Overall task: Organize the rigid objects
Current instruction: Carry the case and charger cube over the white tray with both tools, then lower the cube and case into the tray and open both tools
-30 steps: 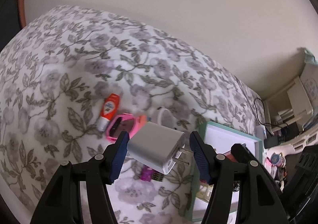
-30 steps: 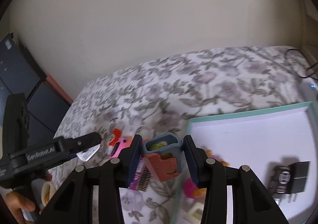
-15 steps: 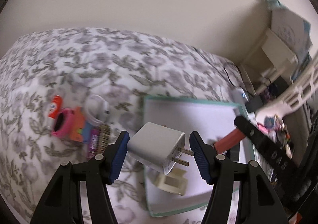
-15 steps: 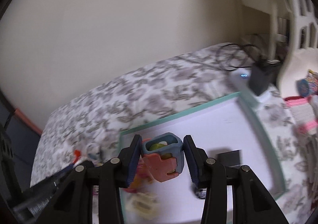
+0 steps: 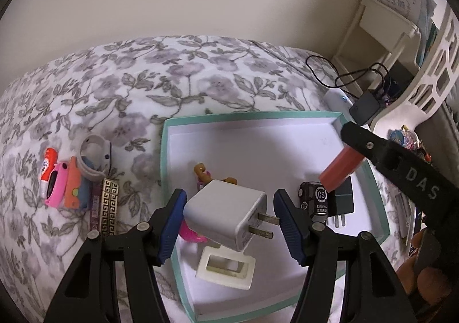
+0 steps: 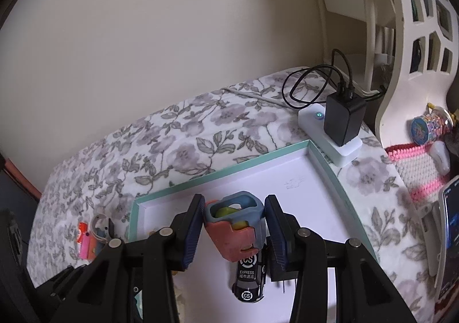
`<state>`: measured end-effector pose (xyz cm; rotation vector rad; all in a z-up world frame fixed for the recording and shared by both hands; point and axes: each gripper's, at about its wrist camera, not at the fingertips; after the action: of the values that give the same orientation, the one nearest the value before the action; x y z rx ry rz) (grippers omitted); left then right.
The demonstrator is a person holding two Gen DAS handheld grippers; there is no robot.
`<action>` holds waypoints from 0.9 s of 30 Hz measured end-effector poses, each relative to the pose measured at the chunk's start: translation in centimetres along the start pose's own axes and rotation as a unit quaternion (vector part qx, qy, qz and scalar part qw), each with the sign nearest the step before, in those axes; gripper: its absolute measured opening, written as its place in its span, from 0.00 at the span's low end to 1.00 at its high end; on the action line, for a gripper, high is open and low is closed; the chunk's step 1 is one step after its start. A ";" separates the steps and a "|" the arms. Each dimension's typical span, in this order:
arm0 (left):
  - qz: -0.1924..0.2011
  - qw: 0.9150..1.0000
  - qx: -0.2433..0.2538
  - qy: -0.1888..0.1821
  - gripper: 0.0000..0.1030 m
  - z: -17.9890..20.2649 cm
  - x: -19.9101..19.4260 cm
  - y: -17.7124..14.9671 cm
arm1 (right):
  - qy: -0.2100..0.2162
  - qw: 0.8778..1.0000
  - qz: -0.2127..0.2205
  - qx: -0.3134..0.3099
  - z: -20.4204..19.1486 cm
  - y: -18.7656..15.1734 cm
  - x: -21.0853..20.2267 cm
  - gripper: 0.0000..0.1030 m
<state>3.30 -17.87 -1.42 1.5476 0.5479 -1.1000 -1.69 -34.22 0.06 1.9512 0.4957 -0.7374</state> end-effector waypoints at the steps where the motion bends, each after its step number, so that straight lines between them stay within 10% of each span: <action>1: 0.000 1.000 0.001 -0.002 0.63 0.1 0.1 0.0 | -0.002 1.000 0.000 -0.005 -0.1 -0.1 0.1 0.45; 27: 0.010 1.000 0.020 0.000 0.63 0.8 1.2 -0.2 | -0.013 0.999 -0.033 -0.027 0.3 -1.0 2.4 0.45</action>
<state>3.42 -18.84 -2.52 1.5848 0.5127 -1.1011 -0.59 -33.94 -2.32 1.8811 0.5611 -0.7821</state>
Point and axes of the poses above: each gripper's, at about its wrist camera, not at the fingertips, and x roughly the way its jaws point, z to its right, y to its top, and after that the axes turned 9 degrees about y, right-handed
